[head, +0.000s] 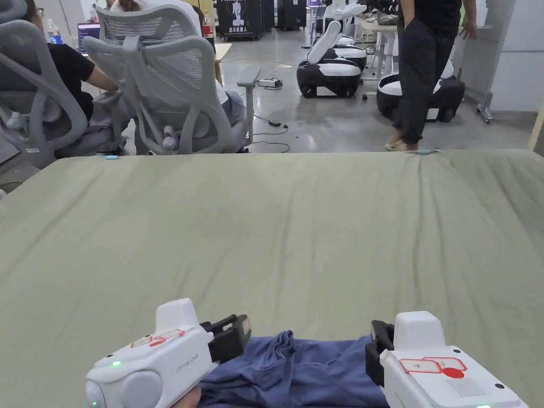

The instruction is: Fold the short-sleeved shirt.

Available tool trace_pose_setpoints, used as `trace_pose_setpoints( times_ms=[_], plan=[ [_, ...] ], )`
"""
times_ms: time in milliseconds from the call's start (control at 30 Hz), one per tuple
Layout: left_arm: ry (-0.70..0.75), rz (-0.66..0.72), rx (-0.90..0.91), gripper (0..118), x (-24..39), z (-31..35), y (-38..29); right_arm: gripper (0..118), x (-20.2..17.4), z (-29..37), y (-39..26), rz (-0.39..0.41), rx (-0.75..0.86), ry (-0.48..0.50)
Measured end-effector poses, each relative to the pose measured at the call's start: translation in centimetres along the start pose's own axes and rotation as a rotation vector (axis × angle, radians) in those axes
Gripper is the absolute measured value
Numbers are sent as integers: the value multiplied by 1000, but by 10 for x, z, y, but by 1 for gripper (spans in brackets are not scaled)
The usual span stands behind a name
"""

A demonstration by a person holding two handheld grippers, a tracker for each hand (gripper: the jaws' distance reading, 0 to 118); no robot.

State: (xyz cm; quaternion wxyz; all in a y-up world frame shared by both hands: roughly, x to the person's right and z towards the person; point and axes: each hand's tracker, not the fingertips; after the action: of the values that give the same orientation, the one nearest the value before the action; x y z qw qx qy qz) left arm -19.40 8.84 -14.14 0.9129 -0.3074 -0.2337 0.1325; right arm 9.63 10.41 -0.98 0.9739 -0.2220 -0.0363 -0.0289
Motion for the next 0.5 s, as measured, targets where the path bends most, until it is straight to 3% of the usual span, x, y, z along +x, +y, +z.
trace_pose_setpoints(
  times_ms=[33, 67, 133, 233, 367, 500],
  plan=[
    [15, -1, -26, 14, 0, -6, -4, 0, 0, -1, 0, -2, -1, 4],
    [7, 14, -39, 0, -1, -12, -7, 0, 0, -1, -1, -4, -3, 9],
    [-27, 59, -95, 0, 4, -28, -20, 0, 0, -1, -2, -5, -7, 17],
    [-22, 13, -222, 0, 21, -52, -40, 0, 3, 0, -6, -10, -17, 22],
    [-106, 30, -256, 0, 47, -72, -62, 0, 8, 1, -11, -19, -28, 15],
    [-109, -66, -296, 0, 68, -85, -79, 0, 11, 2, -13, -16, -34, 5]
  ],
)
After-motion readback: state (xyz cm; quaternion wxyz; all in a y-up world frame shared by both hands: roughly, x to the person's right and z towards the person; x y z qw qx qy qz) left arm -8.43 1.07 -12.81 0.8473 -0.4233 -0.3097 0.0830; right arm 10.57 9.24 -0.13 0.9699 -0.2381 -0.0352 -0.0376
